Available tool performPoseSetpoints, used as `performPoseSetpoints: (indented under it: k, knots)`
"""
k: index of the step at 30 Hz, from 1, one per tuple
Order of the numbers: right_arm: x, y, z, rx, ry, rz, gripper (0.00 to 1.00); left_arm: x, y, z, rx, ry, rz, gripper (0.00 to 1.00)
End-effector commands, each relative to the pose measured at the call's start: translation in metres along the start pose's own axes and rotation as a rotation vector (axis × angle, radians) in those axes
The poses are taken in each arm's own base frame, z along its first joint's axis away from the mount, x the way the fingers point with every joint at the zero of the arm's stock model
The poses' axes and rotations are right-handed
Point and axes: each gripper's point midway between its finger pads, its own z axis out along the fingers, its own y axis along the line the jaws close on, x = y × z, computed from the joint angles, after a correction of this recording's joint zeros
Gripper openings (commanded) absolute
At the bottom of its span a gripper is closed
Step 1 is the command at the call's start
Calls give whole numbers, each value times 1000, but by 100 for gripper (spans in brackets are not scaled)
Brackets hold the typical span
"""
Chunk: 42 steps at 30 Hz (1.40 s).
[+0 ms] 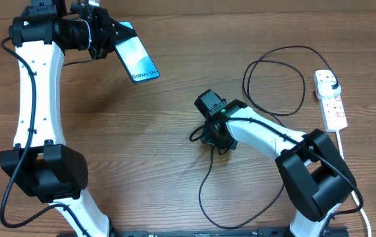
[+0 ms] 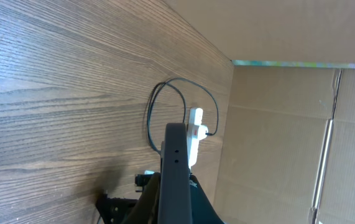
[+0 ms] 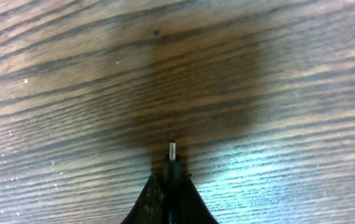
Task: Plug charger to phone and switch on socket
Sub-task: 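Lift the cable plug with the right gripper toward the phone's bottom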
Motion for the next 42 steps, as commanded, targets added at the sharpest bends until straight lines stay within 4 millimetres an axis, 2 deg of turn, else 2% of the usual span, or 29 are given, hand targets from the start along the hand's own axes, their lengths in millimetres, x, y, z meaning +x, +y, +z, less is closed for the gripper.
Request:
performPoseSetpoints:
  k: [1, 3, 5, 7, 11, 12, 13, 15, 16, 18, 21, 25, 27, 30, 34, 39, 42]
  knots:
    - [4, -3, 13, 24, 15, 20, 4, 4, -10, -1, 30, 11, 33, 4]
    - [3, 2, 12, -2, 21, 24, 4, 5, -11, -1, 31, 12, 34, 4]
    - [5, 18, 6, -84, 75, 26, 4, 6, -13, -1, 45, 18, 38, 4]
    - [5, 40, -4, -211, 136, -12, 4, 5, -17, -2, 67, 20, 48, 4]
    - [5, 87, -39, -550, 257, -101, 4, 2, -33, -5, 149, 25, 99, 4]
    - [6, 99, -51, -653, 287, -138, 4, 2, -37, -5, 170, 29, 108, 4]
    - [8, 118, -77, -840, 342, -207, 4, 2, -43, -7, 197, 33, 126, 4]
    - [9, 135, -116, -1077, 396, -304, 4, 2, -50, -8, 230, 40, 141, 4]
    - [10, 141, -143, -1220, 414, -391, 4, 2, -54, -9, 250, 44, 150, 4]
    - [10, 148, -169, -1344, 426, -472, 4, 2, -58, -10, 272, 44, 174, 4]
    - [3, 156, -187, -1405, 383, -509, 4, 1, -67, -13, 313, 54, 177, 4]
    - [-8, 166, -215, -1479, 325, -536, 4, 0, -89, -24, 417, 76, 220, 4]
    - [-12, 171, -243, -1552, 264, -577, 4, -7, -97, -29, 439, 61, 213, 4]
    - [-17, 173, -270, -1623, 191, -589, 4, -9, -101, -30, 447, 57, 207, 4]
    - [-26, 176, -290, -1687, 111, -555, 4, -9, -102, -31, 451, 60, 198, 4]
    - [-36, 180, -296, -1707, 76, -478, 4, -11, -102, -31, 446, 54, 192, 4]
    - [-41, 180, -306, -1744, 18, -472, 4, -11, -102, -31, 446, 43, 223, 4]
